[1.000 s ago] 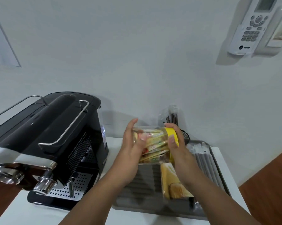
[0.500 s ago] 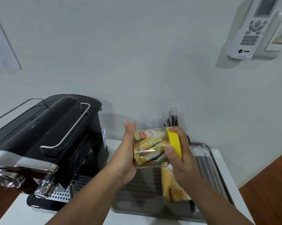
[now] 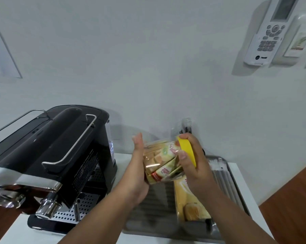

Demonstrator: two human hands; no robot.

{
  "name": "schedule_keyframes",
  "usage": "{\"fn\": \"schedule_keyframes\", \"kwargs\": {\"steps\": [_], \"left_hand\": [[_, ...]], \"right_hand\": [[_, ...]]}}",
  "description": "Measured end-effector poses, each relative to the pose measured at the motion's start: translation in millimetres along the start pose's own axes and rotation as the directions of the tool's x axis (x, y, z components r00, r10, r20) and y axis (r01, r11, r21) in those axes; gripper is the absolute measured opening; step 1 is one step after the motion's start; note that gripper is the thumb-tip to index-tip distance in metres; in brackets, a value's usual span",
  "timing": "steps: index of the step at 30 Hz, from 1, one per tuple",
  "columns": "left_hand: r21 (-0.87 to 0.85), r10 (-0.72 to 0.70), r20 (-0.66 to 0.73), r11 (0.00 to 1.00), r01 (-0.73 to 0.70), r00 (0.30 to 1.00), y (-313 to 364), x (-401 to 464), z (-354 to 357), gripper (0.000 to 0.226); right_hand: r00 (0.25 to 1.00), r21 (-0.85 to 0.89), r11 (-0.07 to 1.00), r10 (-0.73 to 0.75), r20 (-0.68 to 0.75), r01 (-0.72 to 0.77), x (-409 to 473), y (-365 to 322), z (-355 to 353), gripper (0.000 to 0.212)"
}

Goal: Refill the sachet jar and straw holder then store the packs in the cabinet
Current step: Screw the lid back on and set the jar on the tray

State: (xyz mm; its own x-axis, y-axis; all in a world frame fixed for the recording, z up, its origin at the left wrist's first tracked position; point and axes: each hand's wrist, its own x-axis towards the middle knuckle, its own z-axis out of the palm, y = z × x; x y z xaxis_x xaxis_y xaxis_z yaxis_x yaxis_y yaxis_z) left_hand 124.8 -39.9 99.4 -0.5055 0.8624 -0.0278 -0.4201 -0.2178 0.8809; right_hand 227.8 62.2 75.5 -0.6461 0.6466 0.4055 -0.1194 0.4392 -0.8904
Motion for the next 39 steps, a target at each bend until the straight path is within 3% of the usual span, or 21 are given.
{"fn": "schedule_keyframes", "kwargs": {"steps": [1, 3, 5, 7, 9, 12, 15, 19, 22, 26, 29, 31, 34, 37, 39], "left_hand": [[-0.034, -0.074, -0.005, 0.997, 0.073, 0.997, 1.6, 2.5, -3.3, 0.062], [-0.029, -0.113, -0.064, 0.993, 0.111, 0.992, 1.0, 8.9, -7.2, 0.047], [0.080, 0.014, -0.165, 0.997, 0.000, 0.986, -3.9, 10.6, -8.8, 0.033], [0.252, 0.166, -0.136, 0.959, -0.128, 0.977, -7.6, 9.2, -6.2, 0.036], [0.299, 0.279, -0.102, 0.924, -0.238, 0.955, -10.7, 5.6, -5.3, 0.030], [0.357, 0.370, -0.117, 0.882, -0.309, 0.922, -21.4, 6.7, -13.6, 0.032], [0.418, 0.411, -0.086, 0.842, -0.341, 0.908, -30.5, 8.2, -18.2, 0.043], [0.455, 0.286, -0.028, 0.857, -0.242, 0.958, -35.8, 16.8, -35.1, 0.033], [0.695, 0.138, 0.072, 0.704, -0.149, 0.988, -38.6, 24.0, -54.7, 0.052], [0.811, -0.128, 0.194, 0.578, -0.086, 0.973, -52.8, 26.2, -59.6, 0.094], [0.826, -0.127, 0.158, 0.561, -0.060, 0.979, -73.3, 35.1, -61.7, 0.115], [0.803, -0.089, 0.104, 0.596, -0.030, 0.991, -81.0, 37.9, -61.0, 0.104], [0.778, -0.033, 0.053, 0.628, -0.021, 0.998, -86.5, 39.1, -61.1, 0.070], [0.734, -0.032, 0.016, 0.679, 0.009, 0.999, -94.8, 41.1, -68.5, 0.079], [0.691, -0.004, -0.035, 0.722, 0.027, 0.999, -102.9, 48.0, -77.6, 0.083]], "right_hand": [[0.997, -0.062, 0.995, -0.073, 0.008, 0.073, -1.9, 2.0, 1.9, 0.034], [0.996, -0.028, 0.996, -0.088, 0.021, 0.089, -3.9, 5.1, 7.9, 0.037], [1.000, 0.098, 0.995, -0.004, 0.020, 0.002, -3.1, 5.5, 12.0, 0.043], [0.998, 0.158, 0.985, 0.067, 0.022, -0.070, -0.7, 6.7, 12.0, 0.048], [0.995, 0.177, 0.979, 0.094, 0.034, -0.099, 3.3, 2.7, 9.4, 0.040], [0.988, 0.212, 0.965, 0.143, 0.055, -0.152, 8.9, 1.1, 7.2, 0.028], [0.984, 0.202, 0.963, 0.170, 0.049, -0.176, 12.8, 2.3, 7.7, 0.030], [0.971, 0.010, 0.978, 0.207, 0.120, -0.210, 17.6, 3.4, -3.1, 0.030], [0.950, -0.157, 0.970, 0.218, 0.225, -0.186, 27.7, 13.9, -20.3, 0.026], [0.936, -0.446, 0.894, 0.188, 0.296, -0.038, 34.6, 22.2, -23.7, 0.040], [0.927, -0.545, 0.838, 0.195, 0.321, 0.012, 34.8, 24.3, -13.0, 0.047], [0.922, -0.564, 0.826, 0.205, 0.327, 0.016, 34.0, 28.2, -6.6, 0.047], [0.915, -0.559, 0.829, 0.202, 0.349, 0.030, 31.2, 34.9, -1.2, 0.052], [0.903, -0.471, 0.880, 0.255, 0.346, -0.067, 27.8, 41.6, -4.6, 0.054], [0.925, -0.466, 0.874, 0.282, 0.254, -0.139, 24.8, 51.8, -15.7, 0.052]]}}
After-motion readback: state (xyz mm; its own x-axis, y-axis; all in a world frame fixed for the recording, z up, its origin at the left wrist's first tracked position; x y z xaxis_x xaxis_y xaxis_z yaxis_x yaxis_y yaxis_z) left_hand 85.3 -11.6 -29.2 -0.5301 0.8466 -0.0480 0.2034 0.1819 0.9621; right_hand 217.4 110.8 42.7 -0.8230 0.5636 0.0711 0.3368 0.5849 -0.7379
